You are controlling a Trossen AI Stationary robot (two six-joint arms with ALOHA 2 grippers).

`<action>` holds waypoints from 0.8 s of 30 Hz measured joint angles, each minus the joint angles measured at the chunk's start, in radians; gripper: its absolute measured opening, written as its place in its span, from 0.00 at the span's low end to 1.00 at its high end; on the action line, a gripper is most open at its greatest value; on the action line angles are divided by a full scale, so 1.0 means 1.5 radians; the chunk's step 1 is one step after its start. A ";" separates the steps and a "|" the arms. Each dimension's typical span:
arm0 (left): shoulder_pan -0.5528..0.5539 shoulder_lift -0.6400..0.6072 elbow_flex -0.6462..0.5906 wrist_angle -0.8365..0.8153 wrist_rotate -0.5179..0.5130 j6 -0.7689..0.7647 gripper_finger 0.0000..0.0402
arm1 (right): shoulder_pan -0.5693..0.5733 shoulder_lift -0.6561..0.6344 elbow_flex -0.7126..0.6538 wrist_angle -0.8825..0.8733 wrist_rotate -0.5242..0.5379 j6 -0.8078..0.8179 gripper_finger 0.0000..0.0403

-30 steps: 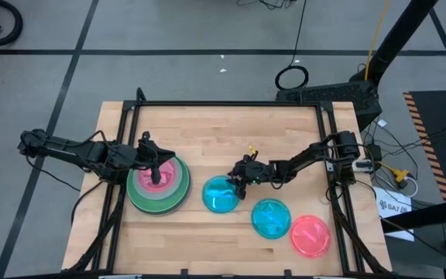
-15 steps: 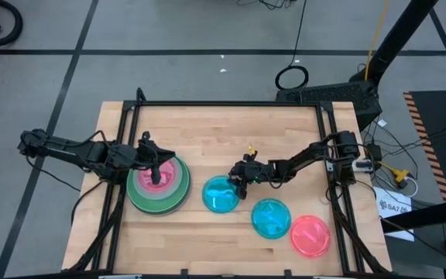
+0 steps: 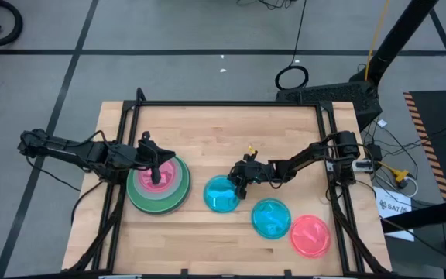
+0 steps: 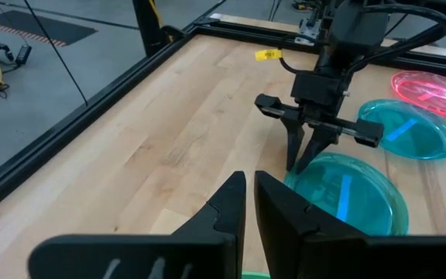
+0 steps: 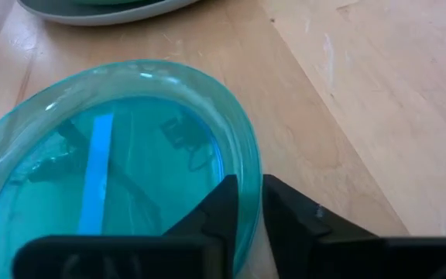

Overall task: Stack plastic plates
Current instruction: Stack the top light blue plate on top of the light pink plate

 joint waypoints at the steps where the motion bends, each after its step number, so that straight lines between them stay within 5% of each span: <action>1: 0.000 0.000 0.000 0.000 0.000 0.000 0.09 | 0.000 0.000 0.000 0.002 0.000 0.000 0.10; 7: 0.000 0.000 0.000 0.000 0.000 0.000 0.09 | 0.000 0.000 0.000 0.012 0.000 -0.001 0.01; 24: 0.000 0.000 0.000 0.000 0.000 -0.010 0.09 | -0.001 0.000 -0.001 0.039 -0.001 -0.019 0.00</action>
